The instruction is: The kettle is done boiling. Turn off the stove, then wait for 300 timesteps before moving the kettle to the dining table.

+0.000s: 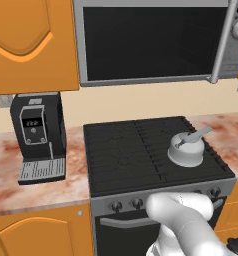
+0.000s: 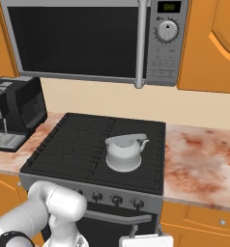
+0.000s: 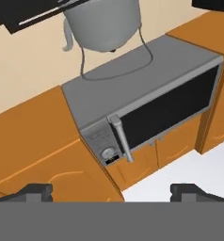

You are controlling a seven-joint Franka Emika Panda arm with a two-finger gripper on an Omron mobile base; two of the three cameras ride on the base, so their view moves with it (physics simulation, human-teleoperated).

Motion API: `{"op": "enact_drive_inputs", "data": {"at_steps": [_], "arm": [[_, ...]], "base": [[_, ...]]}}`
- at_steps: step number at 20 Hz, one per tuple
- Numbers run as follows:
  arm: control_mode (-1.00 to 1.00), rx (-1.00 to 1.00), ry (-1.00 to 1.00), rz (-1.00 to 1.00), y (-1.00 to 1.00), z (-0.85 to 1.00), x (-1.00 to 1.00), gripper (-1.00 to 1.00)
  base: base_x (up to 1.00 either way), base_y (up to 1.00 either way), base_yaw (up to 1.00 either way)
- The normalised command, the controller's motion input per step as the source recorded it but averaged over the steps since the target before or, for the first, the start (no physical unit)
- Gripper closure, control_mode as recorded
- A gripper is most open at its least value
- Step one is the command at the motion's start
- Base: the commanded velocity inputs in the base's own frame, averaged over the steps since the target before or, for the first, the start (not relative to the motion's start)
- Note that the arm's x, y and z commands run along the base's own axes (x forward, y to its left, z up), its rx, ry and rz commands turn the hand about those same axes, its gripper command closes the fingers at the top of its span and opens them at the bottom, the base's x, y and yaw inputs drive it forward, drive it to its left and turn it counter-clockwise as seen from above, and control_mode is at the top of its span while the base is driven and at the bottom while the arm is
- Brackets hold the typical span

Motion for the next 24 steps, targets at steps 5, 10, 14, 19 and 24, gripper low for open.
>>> {"op": "enact_drive_inputs", "data": {"at_steps": [5, 10, 14, 19, 24], "arm": [[-1.00, -0.01, -0.06, 0.03, 0.00, 0.35, -0.18, -1.00], [-1.00, -0.02, -0.09, 0.02, 0.00, 0.40, -0.15, -1.00], [-1.00, -0.09, -0.07, 0.00, 0.02, 0.27, -0.03, -1.00], [-1.00, -0.13, -0.18, 0.00, 0.01, 0.01, -0.11, -1.00], [-1.00, -0.06, -0.24, 0.00, 0.00, 0.09, -0.11, -1.00]], "base": [[0.00, 0.00, 0.00], [0.00, 0.00, 0.00], [0.00, 0.00, 0.00], [0.00, 0.00, 0.00], [0.00, 0.00, 0.00]]}}
